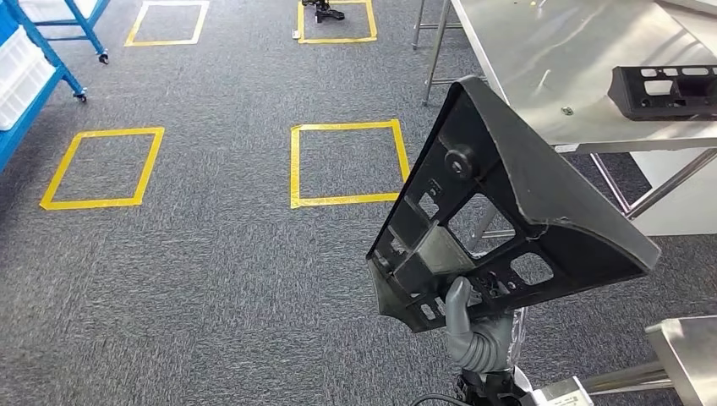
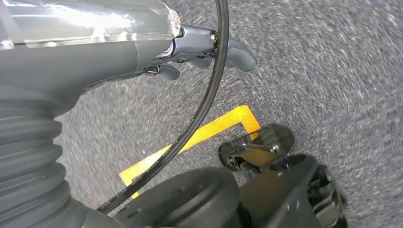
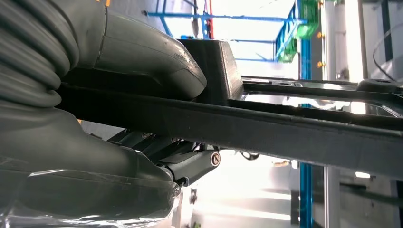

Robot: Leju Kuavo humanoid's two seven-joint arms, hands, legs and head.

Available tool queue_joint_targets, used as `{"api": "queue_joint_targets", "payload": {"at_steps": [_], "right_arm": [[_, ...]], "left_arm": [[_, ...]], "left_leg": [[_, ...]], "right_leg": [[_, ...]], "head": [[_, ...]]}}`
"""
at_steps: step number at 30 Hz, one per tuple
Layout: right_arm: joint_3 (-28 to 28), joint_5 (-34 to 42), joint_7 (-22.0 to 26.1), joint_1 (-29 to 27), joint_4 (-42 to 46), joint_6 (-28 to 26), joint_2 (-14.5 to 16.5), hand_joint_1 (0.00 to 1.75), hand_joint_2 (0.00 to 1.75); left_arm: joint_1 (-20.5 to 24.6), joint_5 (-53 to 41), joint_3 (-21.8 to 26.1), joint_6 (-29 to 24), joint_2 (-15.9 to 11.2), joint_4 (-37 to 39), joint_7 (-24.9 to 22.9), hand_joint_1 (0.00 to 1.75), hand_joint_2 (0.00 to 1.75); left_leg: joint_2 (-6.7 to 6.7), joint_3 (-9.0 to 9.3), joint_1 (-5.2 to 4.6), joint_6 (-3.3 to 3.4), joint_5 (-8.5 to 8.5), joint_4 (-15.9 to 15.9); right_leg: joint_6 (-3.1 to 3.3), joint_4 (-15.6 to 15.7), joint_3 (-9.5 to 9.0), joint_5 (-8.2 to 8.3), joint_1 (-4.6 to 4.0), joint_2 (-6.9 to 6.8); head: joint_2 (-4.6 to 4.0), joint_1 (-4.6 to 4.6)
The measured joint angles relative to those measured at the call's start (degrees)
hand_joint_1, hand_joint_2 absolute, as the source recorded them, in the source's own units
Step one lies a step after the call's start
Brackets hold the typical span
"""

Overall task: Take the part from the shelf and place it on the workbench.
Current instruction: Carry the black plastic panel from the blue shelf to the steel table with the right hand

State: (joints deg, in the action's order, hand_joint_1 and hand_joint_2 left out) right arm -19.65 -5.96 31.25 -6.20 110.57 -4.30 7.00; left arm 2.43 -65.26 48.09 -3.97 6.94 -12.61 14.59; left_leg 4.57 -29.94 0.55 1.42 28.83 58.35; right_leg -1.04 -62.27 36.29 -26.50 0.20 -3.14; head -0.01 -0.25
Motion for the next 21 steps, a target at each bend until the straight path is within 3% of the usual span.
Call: {"api": "queue_joint_targets", "payload": {"at_steps": [2,4,5,7,8,10,11,12,13,15,17,19,20,21], "right_arm": [[0.17,-0.03,0.09,-0.01,0.01,0.04,0.0,1.75,1.75],[0.38,-0.06,0.15,-0.12,0.07,0.07,0.0,1.75,1.75],[0.5,-0.12,0.19,-0.18,0.15,0.09,0.01,1.75,1.75],[0.6,-0.33,0.31,-0.21,0.35,0.17,0.02,1.75,1.75],[0.62,-0.48,0.37,-0.2,0.43,0.23,0.02,1.75,1.75],[0.62,-0.77,0.41,-0.22,0.48,0.32,0.02,1.75,1.75],[0.63,-0.88,0.42,-0.22,0.48,0.35,0.02,1.75,1.75],[0.62,-0.96,0.42,-0.21,0.49,0.37,0.02,1.75,1.75],[0.62,-1.0,0.42,-0.17,0.5,0.39,0.02,1.75,1.75],[0.61,-1.01,0.41,-0.06,0.51,0.4,0.02,1.75,1.75],[0.61,-1.05,0.36,0.04,0.54,0.4,0.02,1.75,1.75],[0.64,-1.08,0.29,0.1,0.6,0.39,0.02,1.75,1.75],[0.66,-1.08,0.27,0.1,0.63,0.39,0.02,1.75,1.75],[0.68,-1.08,0.2,0.18,0.68,0.39,0.01,1.75,1.75]], "left_arm": [[0.02,-0.23,0.0,-0.03,0.03,0.0,0.02,0.0,1.75],[0.22,-0.3,0.0,0.03,0.07,0.0,0.1,0.0,1.75],[0.33,-0.33,0.0,0.1,0.09,0.0,0.16,0.0,1.75],[0.36,-0.39,0.0,0.32,0.12,0.0,0.19,0.0,1.75],[0.32,-0.47,0.0,0.44,0.13,0.0,0.19,0.0,1.75],[0.21,-0.55,0.01,0.64,0.14,0.0,0.15,0.0,1.75],[0.23,-0.61,0.02,0.69,0.14,0.0,0.11,0.0,1.75],[0.29,-0.63,0.02,0.73,0.14,0.0,0.04,0.0,1.75],[0.36,-0.69,0.02,0.74,0.14,0.0,-0.02,0.0,1.75],[0.3,-0.85,0.02,0.66,0.15,0.01,-0.1,0.0,1.75],[0.24,-1.13,0.01,0.38,0.18,0.02,-0.21,0.0,1.75],[0.45,-1.32,0.02,0.05,0.26,0.02,-0.52,0.0,1.75],[0.56,-1.33,0.02,-0.06,0.32,0.02,-0.75,0.0,1.75],[0.6,-1.35,0.02,-0.12,0.38,0.02,-0.96,0.0,1.75]], "left_leg": [[1.02,0.38,-0.22,-0.57,0.41,0.02],[1.86,0.74,-0.27,-1.12,0.75,-0.08],[1.2,0.81,-0.18,-1.38,1.18,0.25],[-1.68,-0.47,0.06,-1.76,3.53,3.75],[-3.13,-2.01,0.13,-1.84,5.29,7.19],[-4.01,-5.65,0.16,-1.97,7.89,14.29],[-4.08,-6.66,0.16,-1.98,7.73,15.81],[-4.14,-6.71,0.16,-1.94,6.41,15.2],[-4.45,-5.8,0.18,-1.84,4.2,12.51],[-6.74,-3.09,0.33,-1.57,0.4,5.33],[-8.69,-1.76,0.32,-1.31,-0.57,1.77],[-8.17,-1.59,0.23,-0.8,-0.64,1.33],[-7.56,-1.46,0.3,-0.4,-0.89,0.96],[-6.85,-1.3,0.43,0.05,-1.19,0.55]], "right_leg": [[0.67,3.26,-1.67,0.47,-0.62,-1.24],[1.3,3.59,-1.7,0.58,-0.66,0.11],[1.64,3.87,-1.84,0.69,-0.5,0.76],[2.36,4.37,-2.19,0.93,-0.09,1.96],[2.57,4.41,-2.24,0.93,-0.1,2.57],[2.76,4.27,-2.26,0.88,-0.16,4.11],[2.78,4.14,-2.28,0.84,-0.2,4.95],[2.76,3.94,-2.3,0.77,-0.2,5.8],[2.7,3.71,-2.33,0.67,-0.16,6.64],[2.36,3.08,-2.18,0.39,-0.1,8.23],[1.7,2.75,-1.71,0.39,0.05,9.56],[0.89,2.93,-1.33,0.75,0.19,10.67],[0.59,2.84,-1.18,0.69,0.15,10.36],[0.33,2.08,-0.75,0.13,0.05,9.17]], "head": [[-0.01,-0.08],[0.0,-0.13],[0.0,-0.17],[0.0,-0.35],[-0.01,-0.47],[0.0,-0.61],[0.0,-0.61],[0.0,-0.61],[0.0,-0.62],[-0.01,-0.61],[-0.01,-0.62],[0.0,-0.62],[0.0,-0.61],[0.0,-0.38]]}}
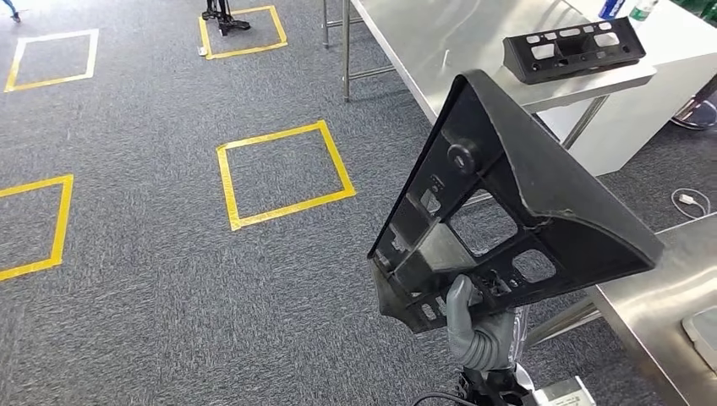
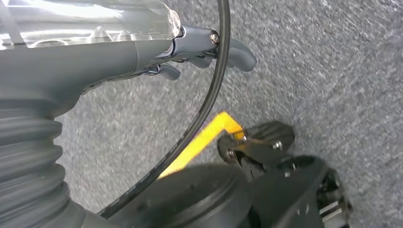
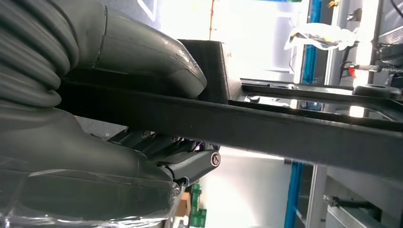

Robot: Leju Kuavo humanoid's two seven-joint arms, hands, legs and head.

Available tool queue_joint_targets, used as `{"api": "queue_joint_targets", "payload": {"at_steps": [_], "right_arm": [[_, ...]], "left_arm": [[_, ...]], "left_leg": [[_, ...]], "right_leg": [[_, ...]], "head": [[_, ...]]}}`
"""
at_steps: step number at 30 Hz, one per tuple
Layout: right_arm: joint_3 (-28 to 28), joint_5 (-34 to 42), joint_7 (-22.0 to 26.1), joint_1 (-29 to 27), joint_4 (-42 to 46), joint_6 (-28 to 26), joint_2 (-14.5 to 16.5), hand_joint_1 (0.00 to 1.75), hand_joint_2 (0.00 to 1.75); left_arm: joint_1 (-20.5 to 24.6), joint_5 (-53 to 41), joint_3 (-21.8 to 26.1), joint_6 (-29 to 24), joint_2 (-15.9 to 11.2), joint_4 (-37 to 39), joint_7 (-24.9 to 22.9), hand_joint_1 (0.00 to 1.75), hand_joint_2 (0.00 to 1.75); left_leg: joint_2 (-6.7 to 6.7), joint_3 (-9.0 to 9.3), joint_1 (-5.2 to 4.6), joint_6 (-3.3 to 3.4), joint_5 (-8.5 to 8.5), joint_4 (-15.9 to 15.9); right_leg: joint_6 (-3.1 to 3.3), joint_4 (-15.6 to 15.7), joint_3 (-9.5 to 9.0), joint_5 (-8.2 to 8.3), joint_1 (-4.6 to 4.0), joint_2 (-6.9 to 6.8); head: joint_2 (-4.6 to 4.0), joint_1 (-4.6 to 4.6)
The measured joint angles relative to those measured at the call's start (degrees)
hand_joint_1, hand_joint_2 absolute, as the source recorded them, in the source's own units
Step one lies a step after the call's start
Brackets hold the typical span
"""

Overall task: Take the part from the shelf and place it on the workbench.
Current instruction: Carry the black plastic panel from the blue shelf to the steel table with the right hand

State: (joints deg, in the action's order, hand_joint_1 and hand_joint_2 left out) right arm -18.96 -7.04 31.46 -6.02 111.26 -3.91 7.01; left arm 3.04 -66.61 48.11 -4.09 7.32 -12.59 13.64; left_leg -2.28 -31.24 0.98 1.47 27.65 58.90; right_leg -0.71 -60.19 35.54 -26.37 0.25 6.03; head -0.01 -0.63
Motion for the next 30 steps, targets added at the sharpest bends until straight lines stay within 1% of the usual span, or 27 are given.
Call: {"api": "queue_joint_targets", "payload": {"at_steps": [1,2,3,4,5,6,7,8,10,11,12,13,14,15,16,18,19,20,21,22,23,24,25,26,27,29,30], "right_arm": [[0.01,-0.02,-0.15,0.14,0.05,0.05,0.0,1.75,1.75],[0.02,-0.04,-0.38,0.27,0.09,0.13,0.0,1.75,1.75],[0.02,-0.07,-0.67,0.41,0.12,0.22,0.0,1.75,1.75],[0.01,-0.09,-0.96,0.49,0.13,0.32,0.01,1.75,1.75],[0.01,-0.1,-1.21,0.5,0.13,0.4,0.01,1.75,1.75],[0.01,-0.1,-1.39,0.52,0.13,0.46,0.0,1.75,1.75],[0.02,-0.1,-1.52,0.59,0.13,0.51,0.0,1.75,1.75],[0.02,-0.09,-1.61,0.73,0.13,0.54,0.0,1.75,1.75],[0.03,-0.05,-1.69,1.28,0.1,0.57,0.01,1.75,1.75],[0.03,-0.03,-1.72,1.56,0.09,0.6,0.01,1.75,1.75],[0.04,-0.02,-1.76,1.76,0.08,0.62,0.01,1.75,1.75],[0.05,-0.02,-1.8,1.86,0.08,0.63,0.01,1.75,1.75],[0.05,-0.02,-1.84,1.91,0.09,0.64,0.02,1.75,1.75],[0.06,-0.02,-1.89,2.02,0.09,0.64,0.03,1.75,1.75],[0.05,-0.01,-1.93,2.21,0.08,0.64,0.08,1.75,1.75],[0.02,0.02,-2.0,2.61,0.03,0.65,0.2,1.75,1.75],[0.01,0.03,-2.04,2.73,-0.03,0.65,0.25,1.75,1.75],[0.01,0.03,-2.08,2.79,-0.09,0.65,0.27,1.75,1.75],[0.01,0.03,-2.12,2.81,-0.16,0.66,0.27,1.75,1.75],[0.01,0.03,-2.15,2.83,-0.22,0.66,0.27,1.75,1.75],[0.0,0.03,-2.16,2.87,-0.25,0.67,0.27,1.75,1.75],[0.0,0.03,-2.15,2.91,-0.27,0.67,0.28,1.75,1.75],[-0.01,0.03,-2.15,2.99,-0.27,0.66,0.29,1.75,1.75],[-0.02,0.02,-2.13,3.02,-0.26,0.66,0.3,1.75,1.75],[-0.01,0.01,-2.11,3.02,-0.25,0.66,0.3,1.75,1.75],[0.0,-0.02,-2.08,2.92,-0.2,0.66,0.3,1.75,1.75],[0.02,-0.04,-2.07,2.91,-0.17,0.66,0.28,1.75,1.75]], "left_arm": [[-0.01,-0.01,0.0,-0.03,0.06,0.0,-0.29,0.0,1.75],[-0.06,-0.01,0.01,-0.07,0.04,0.0,-0.64,0.0,1.75],[-0.12,-0.02,0.01,-0.09,0.02,0.0,-1.04,0.0,1.75],[-0.19,-0.03,0.02,-0.1,-0.02,0.0,-1.41,0.0,1.75],[-0.22,-0.05,0.04,-0.1,-0.07,0.0,-1.68,0.0,1.75],[-0.23,-0.08,0.05,-0.11,-0.11,0.0,-1.87,0.0,1.75],[-0.22,-0.12,0.06,-0.13,-0.14,0.0,-1.94,0.0,1.75],[-0.19,-0.22,0.07,-0.15,-0.16,0.0,-1.97,0.0,1.75],[-0.19,-0.48,0.07,-0.22,-0.15,0.0,-1.93,0.0,1.75],[-0.17,-0.59,0.07,-0.23,-0.14,0.0,-1.91,0.0,1.75],[-0.12,-0.67,0.07,-0.24,-0.13,0.0,-1.89,0.0,1.75],[-0.04,-0.74,0.07,-0.23,-0.1,0.0,-1.87,0.0,1.75],[0.04,-0.84,0.08,-0.21,-0.09,0.0,-1.86,0.0,1.75],[0.06,-0.95,0.08,-0.17,-0.07,0.0,-1.82,0.0,1.75],[0.04,-1.05,0.08,-0.13,-0.06,0.0,-1.79,0.0,1.75],[-0.03,-1.16,0.08,0.01,-0.04,0.0,-1.69,0.0,1.75],[0.01,-1.17,0.09,0.09,-0.04,0.0,-1.63,0.0,1.75],[0.07,-1.2,0.1,0.19,-0.04,0.0,-1.57,0.0,1.75],[0.14,-1.25,0.1,0.24,-0.04,0.0,-1.53,0.0,1.75],[0.2,-1.31,0.11,0.26,-0.04,0.0,-1.54,0.0,1.75],[0.2,-1.35,0.11,0.25,-0.04,0.0,-1.57,0.0,1.75],[0.14,-1.39,0.1,0.22,-0.02,0.01,-1.6,0.0,1.75],[0.05,-1.4,0.1,0.21,0.0,0.05,-1.6,0.0,1.75],[0.03,-1.42,0.1,0.2,0.02,0.09,-1.56,0.0,1.75],[0.05,-1.43,0.1,0.2,0.04,0.13,-1.49,0.0,1.75],[0.25,-1.48,0.1,0.2,0.09,0.15,-1.34,0.0,1.75],[0.27,-1.53,0.1,0.2,0.11,0.15,-1.3,0.0,1.75]], "left_leg": [[0.79,0.08,0.1,0.37,-0.24,-0.38],[1.59,0.13,0.01,0.63,-0.34,-0.56],[2.39,0.12,-0.09,0.78,-0.34,-0.63],[3.19,0.1,-0.19,0.8,-0.29,-0.63],[3.96,0.11,-0.23,0.77,-0.22,-0.62],[4.68,0.16,-0.25,0.69,-0.14,-0.61],[5.35,0.27,-0.25,0.58,-0.03,-0.61],[5.96,0.46,-0.27,0.43,0.11,-0.61],[7.02,0.82,-0.52,-0.07,0.5,-0.55],[7.51,0.97,-0.62,-0.36,0.67,-0.53],[7.99,1.11,-0.69,-0.67,0.8,-0.57],[8.53,1.35,-0.71,-0.95,0.89,-0.66],[8.53,1.56,-0.63,-1.24,1.14,-0.61],[7.73,1.5,-0.55,-1.5,1.76,0.05],[6.45,0.9,-0.46,-1.71,2.91,1.74],[3.62,-2.1,-0.29,-1.99,6.33,8.28],[3.06,-3.92,-0.27,-2.14,7.75,11.94],[2.83,-5.21,-0.26,-2.26,8.24,14.41],[2.74,-5.64,-0.24,-2.35,7.61,15.0],[2.58,-5.06,-0.17,-2.4,5.88,13.39],[2.09,-3.69,-0.03,-2.43,3.51,10.05],[0.8,-2.25,0.15,-2.47,1.8,6.59],[-0.53,-1.06,0.33,-2.44,0.76,3.52],[-1.58,-0.37,0.38,-2.36,0.43,1.73],[-2.22,-0.16,0.34,-2.16,0.74,1.15],[-1.25,-0.04,0.23,-1.43,0.52,0.74],[-0.6,0.04,0.27,-1.02,0.33,0.49]], "right_leg": [[-0.24,-1.92,0.97,-1.23,-0.09,-1.64],[-0.46,-4.92,2.42,-2.96,-0.02,-3.53],[-0.74,-8.58,4.21,-4.76,0.1,-4.75],[-0.97,-11.93,5.85,-6.04,0.27,-5.28],[-1.14,-13.81,6.75,-6.37,0.42,-5.54],[-1.25,-13.66,6.62,-5.67,0.52,-5.75],[-1.25,-11.29,5.33,-4.07,0.56,-6.16],[-1.11,-7.35,3.15,-2.11,0.51,-7.09],[-0.37,-0.43,-0.57,0.16,-0.1,-9.35],[0.06,1.19,-1.38,0.41,-0.4,-9.94],[0.43,1.54,-1.44,0.23,-0.68,-9.81],[0.76,1.68,-1.4,0.33,-0.69,-9.08],[1.07,1.96,-1.57,0.44,-0.55,-8.45],[1.45,2.31,-1.8,0.59,-0.35,-7.81],[1.8,2.66,-2.03,0.75,-0.13,-7.2],[2.28,2.88,-2.26,0.83,0.08,-6.01],[2.36,2.83,-2.27,0.81,0.06,-5.34],[2.4,2.74,-2.31,0.76,0.05,-4.6],[2.37,2.62,-2.36,0.7,0.06,-3.79],[2.27,2.42,-2.42,0.61,0.12,-2.9],[2.1,2.13,-2.44,0.46,0.21,-2.02],[1.83,1.77,-2.34,0.28,0.27,-1.2],[1.51,1.29,-2.04,0.13,0.3,-0.41],[1.14,0.95,-1.67,0.1,0.37,0.27],[0.74,0.8,-1.27,0.19,0.41,0.88],[0.05,0.84,-0.75,0.5,0.57,1.66],[-0.22,0.49,-0.49,0.27,0.49,0.72]], "head": [[0.0,0.22],[0.0,0.43],[0.0,0.65],[0.0,0.67],[0.01,0.68],[0.0,0.69],[0.0,0.69],[0.0,0.7],[-0.01,0.65],[-0.01,0.6],[-0.01,0.55],[0.0,0.52],[0.0,0.5],[0.0,0.46],[0.0,0.34],[0.01,0.01],[0.01,-0.13],[0.01,-0.18],[0.0,-0.17],[0.0,-0.19],[0.0,-0.19],[-0.01,-0.18],[0.0,-0.17],[-0.01,-0.14],[-0.01,-0.14],[0.0,-0.14],[0.0,-0.02]]}}
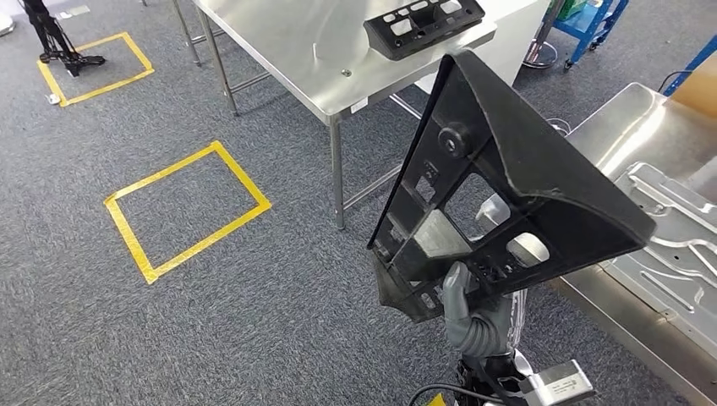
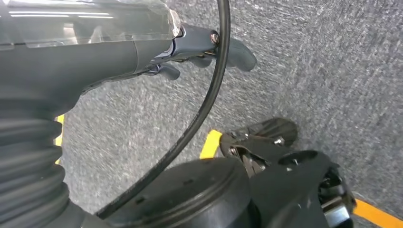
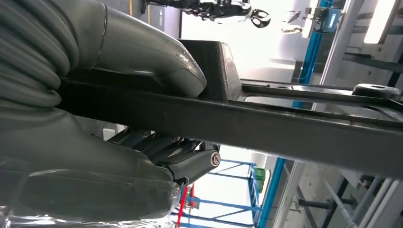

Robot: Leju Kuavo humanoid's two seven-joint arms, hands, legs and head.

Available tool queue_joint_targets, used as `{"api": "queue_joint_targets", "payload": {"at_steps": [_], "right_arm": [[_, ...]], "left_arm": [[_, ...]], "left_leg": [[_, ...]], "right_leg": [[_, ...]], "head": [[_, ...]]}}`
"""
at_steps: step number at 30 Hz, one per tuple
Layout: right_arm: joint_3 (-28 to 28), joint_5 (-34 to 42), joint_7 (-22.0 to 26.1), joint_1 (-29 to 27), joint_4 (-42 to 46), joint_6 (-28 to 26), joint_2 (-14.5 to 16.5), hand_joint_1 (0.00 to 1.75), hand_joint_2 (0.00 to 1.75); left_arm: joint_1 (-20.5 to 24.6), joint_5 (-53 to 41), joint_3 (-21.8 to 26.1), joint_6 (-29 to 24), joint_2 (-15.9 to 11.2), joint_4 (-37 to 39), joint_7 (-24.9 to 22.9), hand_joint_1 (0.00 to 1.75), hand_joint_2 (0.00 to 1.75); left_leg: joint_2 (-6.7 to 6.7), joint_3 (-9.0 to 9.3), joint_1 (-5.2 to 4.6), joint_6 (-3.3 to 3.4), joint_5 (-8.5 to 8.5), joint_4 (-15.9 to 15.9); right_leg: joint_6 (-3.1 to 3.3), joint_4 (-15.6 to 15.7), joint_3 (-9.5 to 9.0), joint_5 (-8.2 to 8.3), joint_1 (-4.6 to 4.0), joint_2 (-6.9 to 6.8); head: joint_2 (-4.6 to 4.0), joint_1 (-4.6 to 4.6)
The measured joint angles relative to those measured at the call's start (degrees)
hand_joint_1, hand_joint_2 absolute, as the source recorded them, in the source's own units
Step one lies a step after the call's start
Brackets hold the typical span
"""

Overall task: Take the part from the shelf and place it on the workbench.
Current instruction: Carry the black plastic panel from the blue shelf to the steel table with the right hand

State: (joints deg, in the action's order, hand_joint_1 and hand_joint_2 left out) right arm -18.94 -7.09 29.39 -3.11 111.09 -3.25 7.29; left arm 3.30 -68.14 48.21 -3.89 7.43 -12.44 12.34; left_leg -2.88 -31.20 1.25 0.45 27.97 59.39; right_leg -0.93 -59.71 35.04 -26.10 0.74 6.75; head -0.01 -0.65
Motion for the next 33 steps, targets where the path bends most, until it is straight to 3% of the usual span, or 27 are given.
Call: {"api": "queue_joint_targets", "payload": {"at_steps": [1,3,5,6,7,8,10,12,14,15,17,19,20,21,22,23,25,27,29,30,31,33], "right_arm": [[-0.01,-0.04,0.02,0.04,0.03,0.01,-0.01,1.75,1.75],[-0.07,-0.14,0.05,0.11,0.07,0.01,-0.02,1.75,1.75],[-0.13,-0.19,0.05,0.07,0.06,-0.01,-0.04,1.75,1.75],[-0.13,-0.2,0.05,0.03,0.05,-0.01,-0.05,1.75,1.75],[-0.13,-0.2,0.05,0.01,0.05,-0.02,-0.06,1.75,1.75],[-0.12,-0.21,0.05,0.01,0.07,-0.02,-0.06,1.75,1.75],[-0.11,-0.24,0.05,0.08,0.09,-0.03,-0.06,1.75,1.75],[-0.12,-0.28,0.07,0.14,0.12,-0.03,-0.06,1.75,1.75],[-0.1,-0.36,0.1,0.05,0.16,-0.03,-0.06,1.75,1.75],[-0.08,-0.43,0.11,-0.03,0.22,-0.04,-0.06,1.75,1.75],[-0.08,-0.51,0.16,-0.04,0.38,-0.07,-0.04,1.75,1.75],[-0.13,-0.55,0.2,-0.05,0.45,-0.08,-0.02,1.75,1.75],[-0.14,-0.55,0.21,-0.1,0.45,-0.08,-0.01,1.75,1.75],[-0.14,-0.56,0.2,-0.18,0.45,-0.08,-0.02,1.75,1.75],[-0.14,-0.56,0.21,-0.24,0.45,-0.07,-0.02,1.75,1.75],[-0.15,-0.56,0.21,-0.28,0.45,-0.05,-0.02,1.75,1.75],[-0.17,-0.56,0.27,-0.3,0.45,-0.04,-0.02,1.75,1.75],[-0.18,-0.56,0.35,-0.36,0.45,-0.05,-0.02,1.75,1.75],[-0.17,-0.56,0.41,-0.51,0.46,-0.05,-0.02,1.75,1.75],[-0.16,-0.56,0.43,-0.6,0.49,-0.06,-0.03,1.75,1.75],[-0.14,-0.56,0.45,-0.63,0.53,-0.07,-0.03,1.75,1.75],[-0.13,-0.57,0.49,-0.58,0.6,-0.07,-0.04,1.75,1.75]], "left_arm": [[-0.04,-0.08,0.0,-0.01,0.02,0.0,0.04,0.0,1.75],[-0.21,-0.26,0.01,-0.04,0.02,0.0,0.1,0.0,1.75],[-0.3,-0.4,0.01,-0.07,0.0,0.0,0.16,0.0,1.75],[-0.31,-0.45,0.01,-0.07,-0.01,0.0,0.18,0.0,1.75],[-0.3,-0.49,0.01,-0.06,-0.02,0.0,0.2,0.0,1.75],[-0.29,-0.53,0.01,-0.05,-0.02,0.0,0.2,0.0,1.75],[-0.35,-0.58,0.01,-0.03,0.01,0.0,0.21,0.0,1.75],[-0.39,-0.61,0.01,-0.01,0.04,0.0,0.22,0.0,1.75],[-0.21,-0.72,-0.01,-0.01,0.05,0.0,0.22,0.0,1.75],[-0.1,-0.79,-0.02,-0.02,0.04,0.0,0.22,0.0,1.75],[-0.12,-0.86,-0.04,-0.04,0.03,0.0,0.23,0.0,1.75],[-0.27,-0.84,-0.02,-0.06,0.03,0.0,0.26,0.0,1.75],[-0.28,-0.82,-0.01,-0.06,0.03,0.0,0.28,0.0,1.75],[-0.23,-0.81,0.0,-0.05,0.03,0.0,0.31,0.0,1.75],[-0.17,-0.83,0.01,-0.04,0.03,0.0,0.32,0.0,1.75],[-0.12,-0.85,0.01,-0.04,0.03,0.0,0.29,0.0,1.75],[-0.22,-0.88,0.01,-0.03,0.04,0.01,0.21,0.0,1.75],[-0.34,-0.91,0.01,0.02,0.07,0.02,0.18,0.0,1.75],[-0.19,-0.94,0.0,0.06,0.11,0.03,0.17,0.0,1.75],[-0.09,-0.98,-0.01,0.1,0.19,0.03,0.16,0.0,1.75],[-0.05,-1.03,-0.02,0.14,0.27,0.03,0.17,0.0,1.75],[-0.22,-1.15,-0.03,0.21,0.38,0.04,0.19,0.0,1.75]], "left_leg": [[0.78,0.07,0.04,0.41,-0.19,-0.29],[2.41,0.12,-0.06,0.92,-0.31,-0.59],[4.1,0.09,-0.24,1.11,-0.2,-0.59],[4.91,0.14,-0.28,1.11,-0.11,-0.59],[5.68,0.26,-0.31,1.06,0.0,-0.59],[6.39,0.47,-0.34,0.96,0.16,-0.59],[7.62,0.93,-0.51,0.57,0.57,-0.56],[8.67,1.21,-0.74,0.02,0.91,-0.6],[9.84,1.55,-0.88,-0.49,1.17,-0.82],[9.51,1.69,-0.84,-0.73,1.53,-0.59],[6.88,0.65,-0.69,-1.11,3.64,2.5],[4.04,-2.77,-0.51,-1.38,7.07,9.69],[3.58,-4.58,-0.5,-1.53,8.14,13.03],[3.42,-5.74,-0.49,-1.63,8.14,14.82],[3.37,-5.89,-0.46,-1.67,6.92,14.42],[3.15,-5.07,-0.4,-1.66,4.77,11.99],[1.12,-2.24,-0.14,-1.55,0.69,4.63],[-0.92,-0.64,-0.04,-1.24,-0.36,0.64],[-0.63,-0.44,-0.15,-0.65,-0.16,0.21],[0.01,-0.35,-0.12,-0.27,-0.35,-0.09],[0.73,-0.21,-0.04,0.17,-0.55,-0.41],[2.32,-0.03,0.02,0.82,-0.73,-0.87]], "right_leg": [[-0.23,-1.27,0.66,-0.81,-0.09,-1.59],[-0.63,-7.17,3.56,-3.98,-0.17,-5.24],[-0.91,-13.97,6.99,-6.53,-0.01,-6.3],[-0.95,-15.17,7.61,-6.43,0.03,-6.42],[-0.9,-14.16,7.07,-5.28,0.01,-6.62],[-0.71,-11.02,5.39,-3.37,-0.07,-7.07],[0.09,-3.17,1.24,-0.4,-0.69,-9.49],[0.91,0.48,-0.51,0.13,-1.4,-10.96],[1.47,0.9,-0.54,0.16,-1.41,-9.8],[1.76,1.29,-0.74,0.31,-1.21,-9.12],[2.42,2.04,-1.27,0.63,-0.68,-7.83],[2.76,2.13,-1.43,0.64,-0.55,-6.51],[2.81,2.09,-1.46,0.59,-0.54,-5.72],[2.8,2.01,-1.52,0.55,-0.54,-4.88],[2.74,1.89,-1.62,0.48,-0.52,-4.02],[2.61,1.72,-1.73,0.35,-0.47,-3.15],[2.17,1.05,-1.73,-0.05,-0.43,-1.51],[1.51,0.47,-1.18,-0.22,-0.4,-0.1],[0.77,0.48,-0.65,0.03,-0.27,1.05],[0.46,0.35,-0.5,-0.01,-0.26,0.59],[0.18,-0.46,-0.06,-0.53,-0.31,-0.78],[-0.26,-5.19,2.27,-3.24,-0.39,-4.61]], "head": [[0.0,0.24],[0.0,0.66],[0.0,0.73],[0.0,0.75],[0.01,0.75],[0.0,0.76],[-0.01,0.76],[-0.01,0.69],[0.0,0.62],[0.0,0.6],[-0.01,0.39],[0.0,0.14],[-0.01,0.07],[0.0,0.05],[0.0,0.05],[0.0,0.05],[0.0,0.01],[0.0,-0.03],[0.01,0.0],[0.0,-0.01],[0.0,0.2],[-0.01,0.6]]}}
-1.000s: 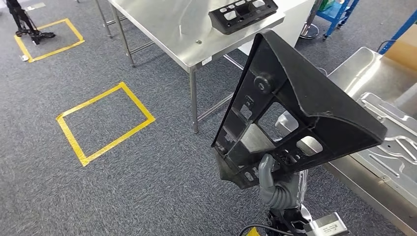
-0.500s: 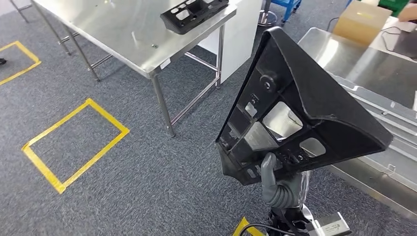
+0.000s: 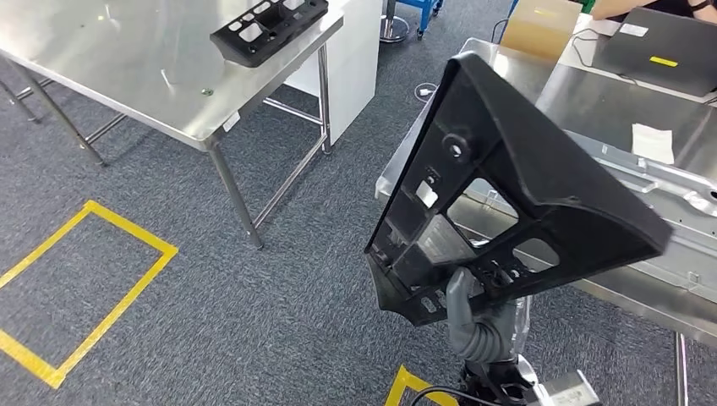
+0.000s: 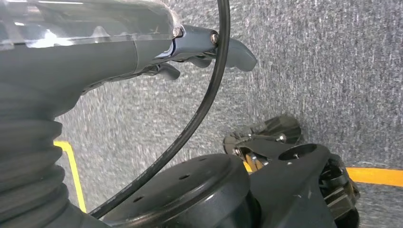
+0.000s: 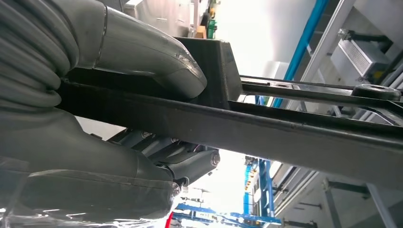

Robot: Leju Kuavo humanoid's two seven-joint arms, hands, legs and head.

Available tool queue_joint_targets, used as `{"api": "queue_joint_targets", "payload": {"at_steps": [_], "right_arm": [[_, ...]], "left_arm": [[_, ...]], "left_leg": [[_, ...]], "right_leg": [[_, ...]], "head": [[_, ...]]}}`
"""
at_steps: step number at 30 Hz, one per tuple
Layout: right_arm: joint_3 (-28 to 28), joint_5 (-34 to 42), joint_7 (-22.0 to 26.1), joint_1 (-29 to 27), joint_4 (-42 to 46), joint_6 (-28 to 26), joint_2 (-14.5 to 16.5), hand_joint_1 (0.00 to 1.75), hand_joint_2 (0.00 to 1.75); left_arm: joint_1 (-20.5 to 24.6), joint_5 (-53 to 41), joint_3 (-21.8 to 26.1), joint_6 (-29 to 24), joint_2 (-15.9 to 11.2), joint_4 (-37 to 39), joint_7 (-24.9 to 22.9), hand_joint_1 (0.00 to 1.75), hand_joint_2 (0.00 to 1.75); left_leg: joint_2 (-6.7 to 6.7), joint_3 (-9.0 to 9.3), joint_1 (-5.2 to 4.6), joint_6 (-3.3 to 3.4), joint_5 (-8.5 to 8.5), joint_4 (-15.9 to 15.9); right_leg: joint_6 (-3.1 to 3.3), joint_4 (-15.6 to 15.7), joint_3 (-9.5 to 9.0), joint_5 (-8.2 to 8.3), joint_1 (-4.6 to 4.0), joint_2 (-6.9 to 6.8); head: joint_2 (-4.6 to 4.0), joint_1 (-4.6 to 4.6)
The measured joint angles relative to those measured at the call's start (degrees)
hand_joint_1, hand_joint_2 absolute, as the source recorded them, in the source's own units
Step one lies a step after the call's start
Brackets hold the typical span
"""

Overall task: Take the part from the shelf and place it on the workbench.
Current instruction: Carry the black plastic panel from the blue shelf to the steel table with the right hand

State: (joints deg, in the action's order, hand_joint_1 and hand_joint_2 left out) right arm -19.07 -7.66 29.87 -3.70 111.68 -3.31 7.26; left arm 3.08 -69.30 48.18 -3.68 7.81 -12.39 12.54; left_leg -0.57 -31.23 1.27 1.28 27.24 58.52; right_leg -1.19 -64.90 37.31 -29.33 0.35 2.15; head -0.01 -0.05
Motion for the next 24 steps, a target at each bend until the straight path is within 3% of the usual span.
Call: {"api": "queue_joint_targets", "payload": {"at_steps": [2,3,4,6,8,10,12,14,16,18,19,20,22,24], "right_arm": [[0.01,-0.01,0.01,-0.01,0.01,0.01,-0.01,1.75,1.75],[0.02,-0.02,0.01,-0.08,0.0,0.0,-0.03,1.75,1.75],[0.04,-0.02,0.01,-0.15,0.0,-0.01,-0.04,1.75,1.75],[0.05,-0.02,0.01,-0.25,0.01,-0.01,-0.07,1.75,1.75],[0.07,-0.03,0.01,-0.3,0.03,-0.01,-0.07,1.75,1.75],[0.1,-0.1,-0.04,-0.46,0.22,-0.01,-0.07,1.75,1.75],[0.15,-0.18,-0.26,-0.81,0.63,-0.01,-0.06,1.75,1.75],[0.22,-0.14,-0.61,-1.02,1.09,0.01,-0.04,1.75,1.75],[0.31,0.14,-0.99,-0.97,1.29,0.09,-0.02,1.75,1.75],[0.49,0.59,-1.36,-0.9,1.29,0.26,0.0,1.75,1.75],[0.59,0.77,-1.53,-0.88,1.29,0.43,0.0,1.75,1.75],[0.66,0.83,-1.68,-0.84,1.29,0.63,0.01,1.75,1.75],[0.76,0.84,-1.87,-0.68,1.29,1.01,0.03,1.75,1.75],[0.83,0.81,-1.95,-0.46,1.3,1.15,0.07,1.75,1.75]], "left_arm": [[-0.21,-0.18,0.01,0.01,-0.01,0.0,0.01,0.0,1.75],[-0.24,-0.27,0.01,0.01,-0.01,0.0,0.01,0.0,1.75],[-0.25,-0.33,0.01,0.01,-0.01,0.0,0.01,0.0,1.75],[-0.25,-0.4,0.0,0.05,0.01,0.0,0.02,0.0,1.75],[-0.24,-0.43,-0.01,0.17,0.03,0.0,0.03,0.0,1.75],[-0.18,-0.46,-0.02,0.38,0.04,0.0,0.04,0.0,1.75],[-0.05,-0.54,-0.03,0.55,0.06,0.0,0.05,0.0,1.75],[0.01,-0.68,-0.03,0.6,0.08,0.0,0.07,0.0,1.75],[-0.13,-0.76,-0.03,0.61,0.08,0.0,0.06,0.0,1.75],[-0.19,-0.73,-0.01,0.62,0.08,0.0,0.08,0.0,1.75],[-0.14,-0.74,0.01,0.6,0.07,0.0,0.08,0.0,1.75],[-0.06,-0.78,0.01,0.57,0.07,0.0,0.07,0.0,1.75],[-0.03,-0.9,0.01,0.48,0.03,0.0,-0.05,0.0,1.75],[-0.12,-0.98,0.01,0.45,0.01,0.0,-0.12,0.0,1.75]], "left_leg": [[1.52,0.0,-0.11,0.21,0.14,-0.03],[2.3,0.05,-0.14,0.19,0.24,-0.03],[3.04,0.16,-0.15,0.12,0.38,-0.02],[4.44,0.67,-0.16,-0.16,0.77,-0.02],[5.6,1.29,-0.3,-0.65,1.23,-0.11],[6.6,1.8,-0.5,-1.32,1.5,-0.34],[7.36,2.31,-0.59,-1.99,1.8,-0.59],[5.39,1.87,-0.49,-2.48,3.3,1.18],[2.21,-1.03,-0.31,-2.72,6.59,7.42],[1.1,-4.76,-0.3,-2.8,8.87,14.37],[0.92,-5.62,-0.32,-2.76,8.4,15.53],[0.8,-5.43,-0.33,-2.65,6.77,14.4],[-0.69,-2.81,-0.31,-2.15,2.3,7.59],[-2.84,-0.6,-0.34,-1.63,0.4,2.01]], "right_leg": [[-0.39,-6.98,3.61,-3.03,0.22,-1.66],[-0.52,-9.06,4.73,-3.41,0.37,-1.83],[-0.59,-9.2,4.86,-2.75,0.47,-1.97],[-0.43,-3.29,1.78,1.02,0.47,-2.87],[0.25,3.75,-1.94,3.36,-0.06,-5.25],[1.05,5.97,-2.96,3.34,-0.67,-6.22],[1.67,6.28,-3.02,3.52,-0.58,-4.89],[2.3,6.83,-3.37,3.71,-0.18,-3.6],[2.82,7.03,-3.54,3.73,-0.07,-2.32],[3.08,6.87,-3.56,3.63,-0.22,-0.81],[3.13,6.71,-3.59,3.56,-0.3,0.05],[3.16,6.5,-3.62,3.46,-0.34,0.93],[3.06,6.05,-3.69,3.22,-0.31,2.65],[2.62,5.64,-3.37,3.14,-0.21,4.16]], "head": [[0.0,0.21],[0.0,0.2],[0.0,0.2],[0.01,0.21],[0.0,0.2],[0.0,0.16],[0.01,0.14],[0.01,-0.01],[0.0,-0.27],[0.0,-0.4],[0.01,-0.41],[0.01,-0.41],[0.01,-0.44],[0.01,-0.43]]}}
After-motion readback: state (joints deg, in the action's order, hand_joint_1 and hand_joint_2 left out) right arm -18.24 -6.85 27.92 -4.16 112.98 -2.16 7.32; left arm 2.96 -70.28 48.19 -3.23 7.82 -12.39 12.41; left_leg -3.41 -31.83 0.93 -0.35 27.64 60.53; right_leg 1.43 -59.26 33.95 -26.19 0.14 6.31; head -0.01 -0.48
